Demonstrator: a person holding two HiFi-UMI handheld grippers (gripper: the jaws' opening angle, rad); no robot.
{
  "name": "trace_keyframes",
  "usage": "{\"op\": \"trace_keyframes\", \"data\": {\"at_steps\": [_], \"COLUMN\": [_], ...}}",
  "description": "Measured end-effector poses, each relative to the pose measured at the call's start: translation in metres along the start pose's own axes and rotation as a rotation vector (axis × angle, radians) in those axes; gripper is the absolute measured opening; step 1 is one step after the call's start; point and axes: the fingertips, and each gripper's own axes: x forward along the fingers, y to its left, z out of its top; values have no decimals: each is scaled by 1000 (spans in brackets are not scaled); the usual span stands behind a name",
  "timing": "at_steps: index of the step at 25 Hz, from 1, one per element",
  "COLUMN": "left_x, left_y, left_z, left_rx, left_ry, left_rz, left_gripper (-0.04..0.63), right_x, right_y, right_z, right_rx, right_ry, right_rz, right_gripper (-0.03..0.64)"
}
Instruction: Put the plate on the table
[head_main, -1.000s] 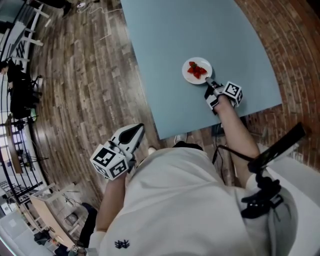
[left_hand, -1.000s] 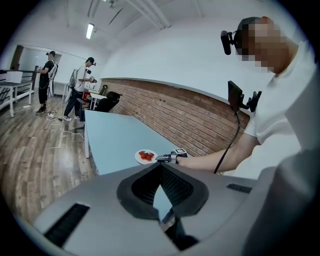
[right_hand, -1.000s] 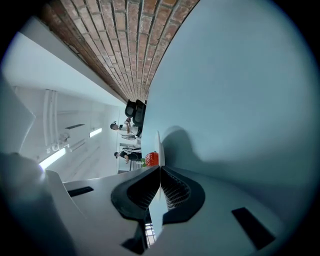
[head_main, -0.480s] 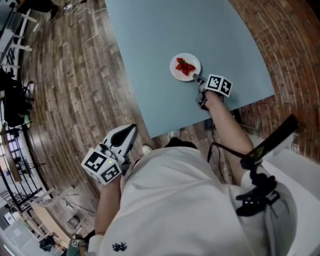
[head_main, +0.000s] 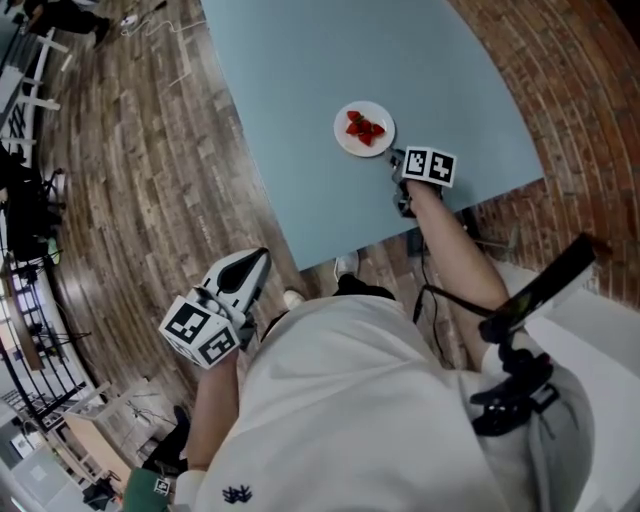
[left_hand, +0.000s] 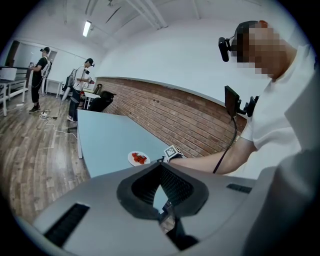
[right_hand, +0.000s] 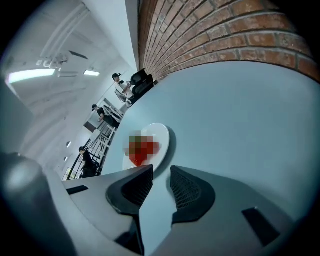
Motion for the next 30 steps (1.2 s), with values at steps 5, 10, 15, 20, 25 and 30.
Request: {"op": "trace_keyframes", "data": {"at_steps": [5, 10, 15, 20, 25, 30], "left_x": [-6, -16, -30, -51, -93, -140], "left_y": [-3, -4, -7, -9, -3, 6], "left_z": [-3, -6, -10, -23, -32, -52], "left_rx": [9, 25, 46, 82, 78, 79], "left_ry": [6, 8, -6, 3, -44, -72], "left_rz": [-22, -55, -116, -169, -214, -247], "left_gripper": [0, 0, 0, 1, 0, 1], "right_x": [-15, -38, -71, -113, -149, -181], "right_y": [5, 29, 72, 113, 164, 212], "right_z": [-12, -18, -37, -73, -124, -168], "right_rx": [-3, -58, -201, -307, -403, -480], "right_ry": [-17, -47, -84, -139, -141, -169], "right_rz": [8, 36, 67, 73, 73, 52], "right_gripper": [97, 97, 92, 8, 8, 8]}}
